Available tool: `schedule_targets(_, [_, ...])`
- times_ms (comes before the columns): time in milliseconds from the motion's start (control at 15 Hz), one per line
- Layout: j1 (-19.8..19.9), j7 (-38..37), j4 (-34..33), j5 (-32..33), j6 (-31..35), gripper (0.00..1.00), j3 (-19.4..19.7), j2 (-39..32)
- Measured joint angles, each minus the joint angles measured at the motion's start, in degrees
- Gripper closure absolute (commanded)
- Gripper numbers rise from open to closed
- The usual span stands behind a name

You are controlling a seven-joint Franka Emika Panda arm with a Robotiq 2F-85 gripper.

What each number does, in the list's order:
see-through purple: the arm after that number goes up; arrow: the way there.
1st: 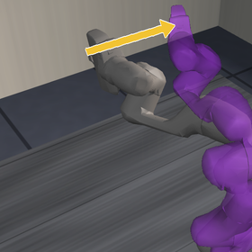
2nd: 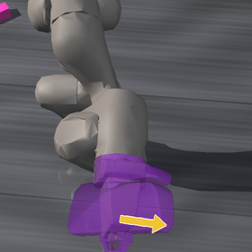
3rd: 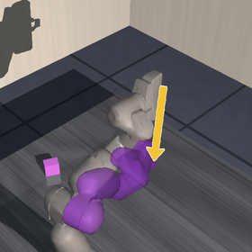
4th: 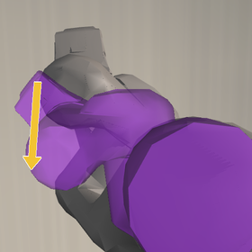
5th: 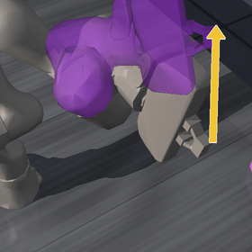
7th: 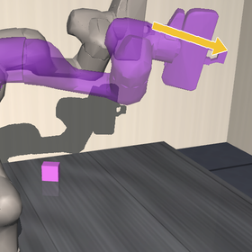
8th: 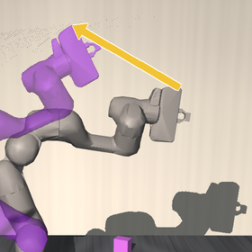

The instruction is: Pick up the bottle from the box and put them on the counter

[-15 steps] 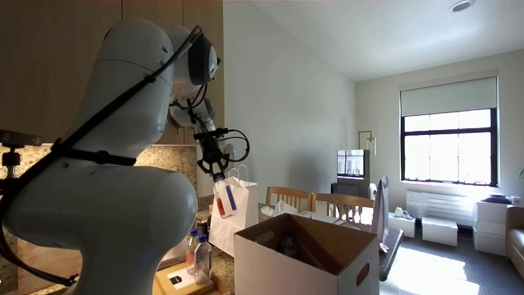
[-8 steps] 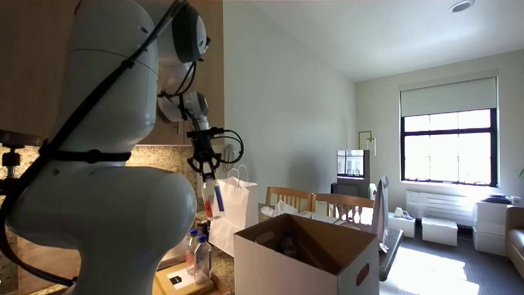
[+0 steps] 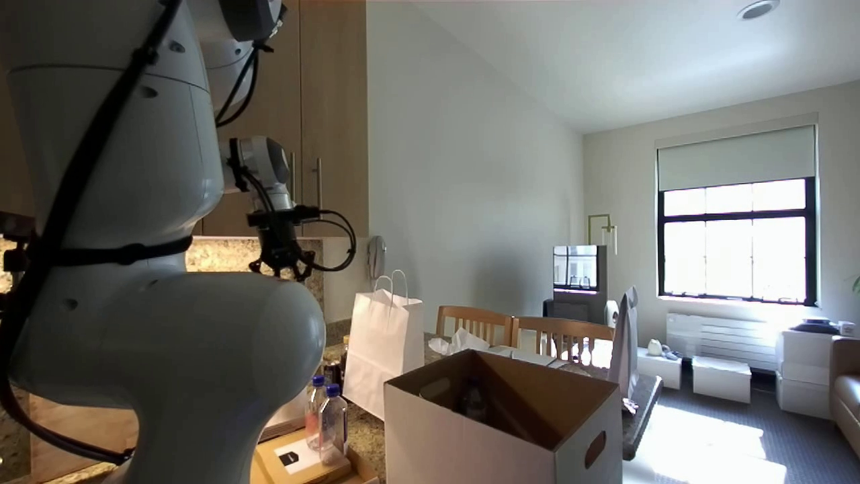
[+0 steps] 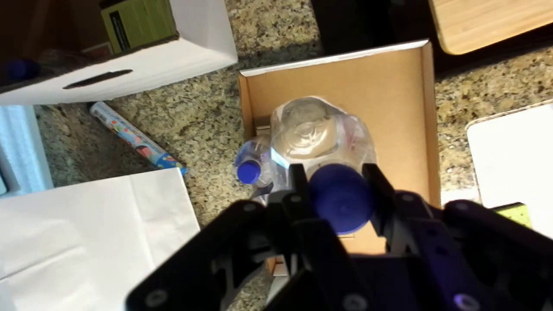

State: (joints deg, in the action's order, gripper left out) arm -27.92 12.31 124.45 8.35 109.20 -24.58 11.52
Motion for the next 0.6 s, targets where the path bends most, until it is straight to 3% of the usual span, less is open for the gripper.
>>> schedule_targets(333, [-2.57,2.60,2.06,-3.59,2.68,0.88,-2.07,-3.34])
schedule_targets(600, [-3.28,4.03,0.70,-3.58,2.83,0.88,-4.64,-14.33])
